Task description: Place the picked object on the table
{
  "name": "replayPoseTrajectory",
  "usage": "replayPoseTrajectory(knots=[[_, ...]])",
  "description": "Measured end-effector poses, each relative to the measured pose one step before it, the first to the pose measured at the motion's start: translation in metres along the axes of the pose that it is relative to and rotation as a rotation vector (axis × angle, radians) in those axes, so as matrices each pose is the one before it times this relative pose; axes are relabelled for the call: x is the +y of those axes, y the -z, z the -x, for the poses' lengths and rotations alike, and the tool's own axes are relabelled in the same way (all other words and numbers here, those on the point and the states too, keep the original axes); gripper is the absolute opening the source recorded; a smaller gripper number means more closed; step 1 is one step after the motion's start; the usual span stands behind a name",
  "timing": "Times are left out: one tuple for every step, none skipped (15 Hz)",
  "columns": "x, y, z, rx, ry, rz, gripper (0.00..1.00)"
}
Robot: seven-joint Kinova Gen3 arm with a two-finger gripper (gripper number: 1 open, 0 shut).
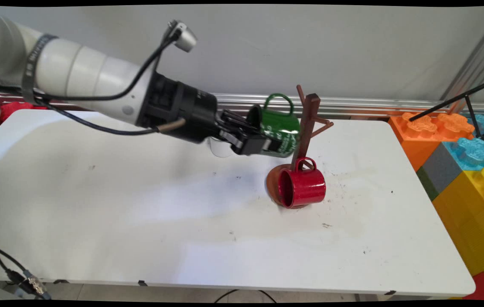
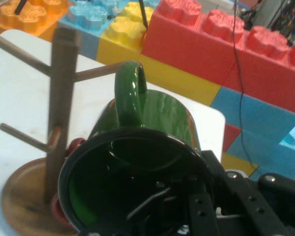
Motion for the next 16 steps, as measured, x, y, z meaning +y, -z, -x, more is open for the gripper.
replayPoseTrajectory(knots=[[-0.00408, 0.00589, -0.00286, -0.01761, -0.01768, -0.00697, 0.00], [-0.00378, 0.00515, -0.00319, -0.01524, -0.01744, -0.00563, 0.00], [-0.00343, 0.00413, -0.00297, -0.01307, -0.01628, -0.00418, 0.00], [-0.00392, 0.00428, -0.00332, -0.01575, -0.01960, -0.00410, 0.00], [-0.00403, 0.00389, -0.00300, -0.01661, -0.01932, -0.00402, 0.00], [-0.00375, 0.00319, -0.00209, -0.01849, -0.01817, -0.00378, 0.00], [-0.00522, 0.00376, -0.00191, -0.02850, -0.02434, -0.00454, 0.00], [-0.00408, 0.00260, -0.00071, -0.02334, -0.01847, -0.00343, 0.00], [-0.00420, 0.00213, -0.00077, -0.02407, -0.01973, -0.00462, 0.00], [-0.00275, 0.00128, -0.00023, -0.01754, -0.01343, -0.00340, 0.00], [-0.00429, 0.00165, -0.00013, -0.03078, -0.02152, -0.00640, 0.00], [-0.00530, 0.00131, 0.00094, -0.03881, -0.02272, -0.00802, 0.00], [-0.00516, 0.00084, 0.00159, -0.03934, -0.02170, -0.00848, 0.00], [-0.00453, -0.00030, 0.00164, -0.03572, -0.01881, -0.00754, 0.00], [-0.00518, -0.00105, 0.00228, -0.04244, -0.02303, -0.00898, 0.00], [-0.00469, -0.00202, 0.00218, -0.04182, -0.02398, -0.00868, 0.00]])
